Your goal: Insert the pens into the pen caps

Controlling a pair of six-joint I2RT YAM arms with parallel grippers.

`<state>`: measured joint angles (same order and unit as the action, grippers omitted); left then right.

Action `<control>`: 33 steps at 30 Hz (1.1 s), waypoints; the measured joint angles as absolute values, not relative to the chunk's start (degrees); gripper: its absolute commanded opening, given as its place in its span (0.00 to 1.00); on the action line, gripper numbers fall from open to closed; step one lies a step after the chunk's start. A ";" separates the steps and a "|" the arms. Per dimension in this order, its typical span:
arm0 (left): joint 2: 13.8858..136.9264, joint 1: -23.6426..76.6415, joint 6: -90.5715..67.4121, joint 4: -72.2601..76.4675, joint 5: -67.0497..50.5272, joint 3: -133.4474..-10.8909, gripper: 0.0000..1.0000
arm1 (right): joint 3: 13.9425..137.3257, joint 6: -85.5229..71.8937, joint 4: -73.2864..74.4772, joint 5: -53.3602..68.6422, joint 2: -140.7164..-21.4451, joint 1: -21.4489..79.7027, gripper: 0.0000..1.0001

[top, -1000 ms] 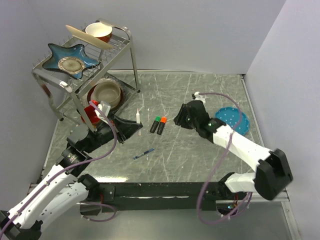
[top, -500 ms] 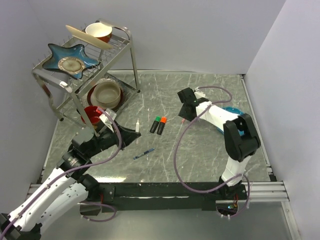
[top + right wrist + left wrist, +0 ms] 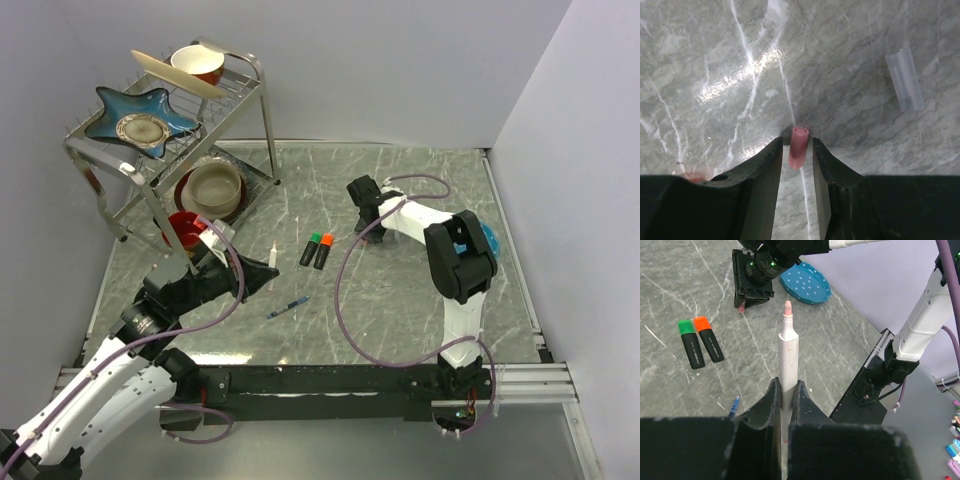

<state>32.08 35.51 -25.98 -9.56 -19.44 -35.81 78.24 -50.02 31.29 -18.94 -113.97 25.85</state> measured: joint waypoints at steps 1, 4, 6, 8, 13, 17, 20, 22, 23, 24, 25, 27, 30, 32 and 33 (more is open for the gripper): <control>32.05 35.51 -25.96 -9.56 -19.44 -35.81 0.01 | 78.35 -50.11 31.35 -19.14 -113.97 25.85 0.34; 32.05 35.51 -25.93 -9.58 -19.55 -35.81 0.01 | 78.35 -50.11 31.46 -19.44 -114.13 25.82 0.26; 32.05 35.51 -25.89 -9.78 -19.55 -35.86 0.01 | 78.24 -49.98 31.64 -19.64 -114.15 25.82 0.17; 32.01 35.51 -25.78 -9.80 -19.57 -35.90 0.01 | 77.52 -49.63 31.00 -19.70 -113.89 25.82 0.12; 31.64 35.51 -25.58 -9.98 -19.51 -35.92 0.01 | 71.83 -48.10 25.06 -18.79 -110.56 25.89 0.08; 31.35 35.62 -25.56 -10.63 -19.38 -35.92 0.01 | 63.61 -46.11 21.26 -16.64 -104.66 26.92 0.07; 31.48 35.62 -25.56 -10.66 -19.40 -35.92 0.01 | 56.49 -44.51 18.90 -15.42 -99.33 30.04 0.06; 31.75 35.66 -25.63 -10.66 -19.38 -35.92 0.01 | 52.80 -43.75 16.91 -14.94 -96.53 31.81 0.06; 31.90 35.70 -25.69 -10.79 -19.40 -35.92 0.01 | 50.96 -43.53 15.90 -14.72 -95.15 32.58 0.06; 32.03 35.73 -25.76 -10.90 -19.40 -35.92 0.01 | 49.34 -43.35 14.81 -14.59 -93.95 33.19 0.06; 32.08 35.73 -26.04 -11.11 -19.42 -35.92 0.01 | 47.59 -43.20 13.52 -14.46 -92.64 33.82 0.06; 32.08 35.73 -26.74 -11.53 -19.49 -35.90 0.01 | 44.62 -43.11 11.53 -14.13 -90.37 35.20 0.06; 31.53 35.73 -28.67 -10.79 -19.86 -35.05 0.01 | 41.01 -42.96 9.17 -13.67 -87.39 37.39 0.06; 30.76 35.73 -30.24 -9.72 -20.32 -33.41 0.01 | 38.61 -42.83 7.38 -12.75 -85.54 38.54 0.06; 30.44 35.77 -31.22 -8.91 -20.73 -32.23 0.01 | 37.74 -42.72 6.70 -12.32 -84.77 38.92 0.06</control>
<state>30.44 35.77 -31.22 -8.91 -20.73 -32.23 37.74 -42.72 6.70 -12.32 -84.77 38.92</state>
